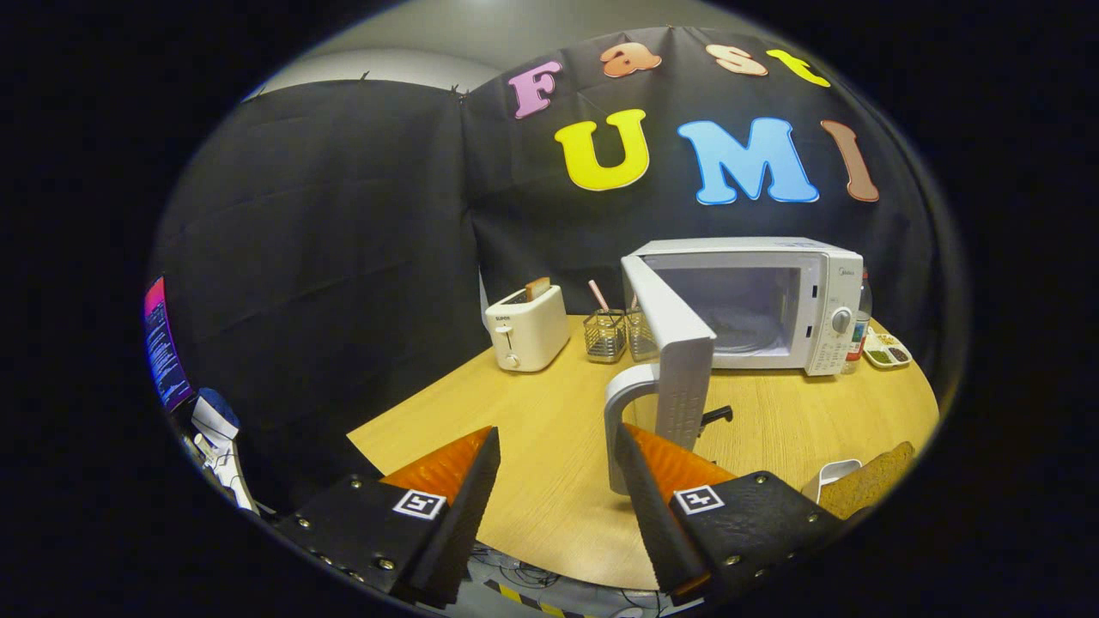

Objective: Open the microwave, put the food inside, and close the microwave door.

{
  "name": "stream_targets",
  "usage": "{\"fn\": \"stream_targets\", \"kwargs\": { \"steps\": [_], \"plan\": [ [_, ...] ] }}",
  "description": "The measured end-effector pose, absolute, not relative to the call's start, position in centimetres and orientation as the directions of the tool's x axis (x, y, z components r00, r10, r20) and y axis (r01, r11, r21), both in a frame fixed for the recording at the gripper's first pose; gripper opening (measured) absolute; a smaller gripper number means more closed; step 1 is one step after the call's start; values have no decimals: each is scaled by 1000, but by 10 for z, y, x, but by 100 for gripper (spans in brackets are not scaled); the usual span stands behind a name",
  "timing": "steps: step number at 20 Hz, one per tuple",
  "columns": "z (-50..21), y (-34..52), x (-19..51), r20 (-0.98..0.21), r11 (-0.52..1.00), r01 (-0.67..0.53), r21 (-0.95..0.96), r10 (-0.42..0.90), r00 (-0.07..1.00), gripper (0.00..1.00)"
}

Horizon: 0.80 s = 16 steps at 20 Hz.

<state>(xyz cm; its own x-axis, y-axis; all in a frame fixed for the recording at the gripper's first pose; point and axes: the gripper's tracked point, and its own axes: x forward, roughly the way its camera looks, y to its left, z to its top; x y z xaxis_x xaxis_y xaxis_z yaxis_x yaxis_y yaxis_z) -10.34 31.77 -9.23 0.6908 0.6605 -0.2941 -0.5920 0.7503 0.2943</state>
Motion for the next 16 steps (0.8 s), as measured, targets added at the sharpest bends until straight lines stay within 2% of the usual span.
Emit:
{"fn": "stream_targets", "kwargs": {
  "steps": [3, 6, 7, 8, 10, 13, 16],
  "plan": [
    [-72, 285, -101, -257, 762, -586, 274, 645, 719, 82],
    [-65, 231, -83, -239, 819, -527, 226, 572, 785, 82],
    [-67, 215, -79, -245, 832, -510, 217, 552, 797, 82],
    [-72, 199, -75, -256, 847, -488, 212, 530, 809, 89],
    [-78, 164, -63, -273, 876, -430, 217, 478, 835, 96],
    [-84, 122, -47, -296, 897, -363, 252, 429, 854, 96],
    [-102, 84, -35, -362, 893, -335, 300, 431, 826, 96]
  ]
}}
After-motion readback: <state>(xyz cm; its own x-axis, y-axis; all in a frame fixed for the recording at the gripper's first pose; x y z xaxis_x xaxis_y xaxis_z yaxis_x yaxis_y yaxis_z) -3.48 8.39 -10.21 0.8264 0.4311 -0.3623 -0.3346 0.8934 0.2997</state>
